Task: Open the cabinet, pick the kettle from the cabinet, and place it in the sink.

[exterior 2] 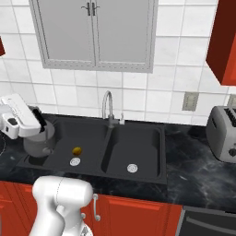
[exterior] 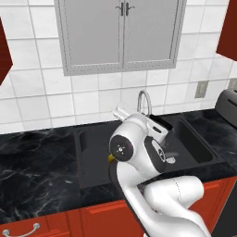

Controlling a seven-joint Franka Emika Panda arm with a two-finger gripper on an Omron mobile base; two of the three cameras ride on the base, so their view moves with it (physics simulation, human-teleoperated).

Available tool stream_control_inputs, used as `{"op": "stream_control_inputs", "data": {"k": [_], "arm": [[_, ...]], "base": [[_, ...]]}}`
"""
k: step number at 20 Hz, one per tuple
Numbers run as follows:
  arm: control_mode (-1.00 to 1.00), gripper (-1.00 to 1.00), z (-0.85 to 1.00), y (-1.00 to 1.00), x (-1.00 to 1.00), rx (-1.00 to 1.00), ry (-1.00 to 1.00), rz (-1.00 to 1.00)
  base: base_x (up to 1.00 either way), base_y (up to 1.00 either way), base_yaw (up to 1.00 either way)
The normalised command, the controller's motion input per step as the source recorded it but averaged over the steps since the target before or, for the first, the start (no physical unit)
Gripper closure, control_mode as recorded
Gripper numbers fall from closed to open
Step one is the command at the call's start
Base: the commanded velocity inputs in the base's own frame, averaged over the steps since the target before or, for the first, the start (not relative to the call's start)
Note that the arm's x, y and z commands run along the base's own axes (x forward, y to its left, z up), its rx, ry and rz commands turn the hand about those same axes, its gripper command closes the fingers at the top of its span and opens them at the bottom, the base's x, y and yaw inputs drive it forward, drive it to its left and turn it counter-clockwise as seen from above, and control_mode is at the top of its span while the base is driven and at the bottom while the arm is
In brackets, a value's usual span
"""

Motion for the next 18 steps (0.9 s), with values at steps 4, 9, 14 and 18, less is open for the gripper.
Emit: {"op": "stream_control_inputs", "data": {"k": [4, 9, 14, 18], "arm": [[-1.0, 1.0, -0.35, -0.12, 0.3, -0.02, -0.01, -0.05], [-1.0, 1.0, -0.29, -0.17, 0.37, -0.07, 0.0, -0.01], [-1.0, 1.0, -0.3, -0.05, 0.39, -0.19, 0.01, 0.0], [-1.0, 1.0, -0.37, 0.06, 0.44, -0.23, 0.05, -0.02]], "base": [[0.0, 0.0, 0.0], [0.0, 0.0, 0.0], [0.0, 0.0, 0.0], [0.0, 0.0, 0.0]]}}
